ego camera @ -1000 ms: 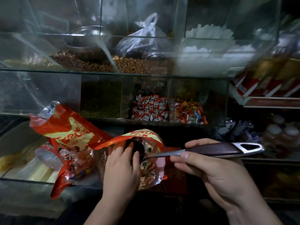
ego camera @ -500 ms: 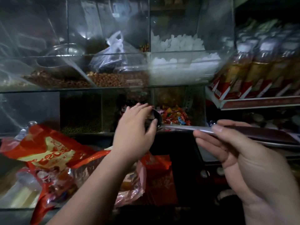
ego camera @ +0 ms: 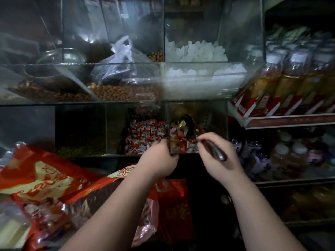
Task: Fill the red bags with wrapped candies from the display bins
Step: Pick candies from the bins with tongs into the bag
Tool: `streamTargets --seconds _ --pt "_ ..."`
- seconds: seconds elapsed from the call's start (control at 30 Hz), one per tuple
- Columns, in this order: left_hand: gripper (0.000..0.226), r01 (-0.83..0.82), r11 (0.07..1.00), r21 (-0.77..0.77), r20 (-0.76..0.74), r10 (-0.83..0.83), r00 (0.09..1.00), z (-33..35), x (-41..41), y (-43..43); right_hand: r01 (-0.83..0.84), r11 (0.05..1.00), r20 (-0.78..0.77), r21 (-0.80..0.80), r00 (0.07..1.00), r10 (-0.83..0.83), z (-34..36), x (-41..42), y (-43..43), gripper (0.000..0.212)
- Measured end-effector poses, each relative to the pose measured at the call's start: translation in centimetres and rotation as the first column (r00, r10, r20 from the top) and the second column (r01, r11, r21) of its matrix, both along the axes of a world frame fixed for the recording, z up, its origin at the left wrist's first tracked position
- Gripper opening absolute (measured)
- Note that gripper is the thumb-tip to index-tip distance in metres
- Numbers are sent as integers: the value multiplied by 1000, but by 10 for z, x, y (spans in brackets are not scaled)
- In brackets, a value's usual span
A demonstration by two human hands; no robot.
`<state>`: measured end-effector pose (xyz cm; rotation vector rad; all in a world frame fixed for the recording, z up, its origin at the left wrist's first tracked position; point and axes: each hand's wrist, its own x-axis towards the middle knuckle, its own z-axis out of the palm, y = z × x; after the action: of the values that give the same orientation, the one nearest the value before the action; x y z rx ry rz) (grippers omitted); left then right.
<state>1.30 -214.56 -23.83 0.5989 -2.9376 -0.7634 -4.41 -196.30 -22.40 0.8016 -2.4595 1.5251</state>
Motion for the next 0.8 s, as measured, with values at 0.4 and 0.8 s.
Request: streamTargets --seconds 0.4,0.8 --pt "67 28 997 68 -133 -18 991 -9 11 -3 74 975 -82 -210 992 -92 13 65 24 8" --pt "56 29 994 109 -430 21 902 28 106 0 -151 726 228 -670 889 396 51 112 58 21"
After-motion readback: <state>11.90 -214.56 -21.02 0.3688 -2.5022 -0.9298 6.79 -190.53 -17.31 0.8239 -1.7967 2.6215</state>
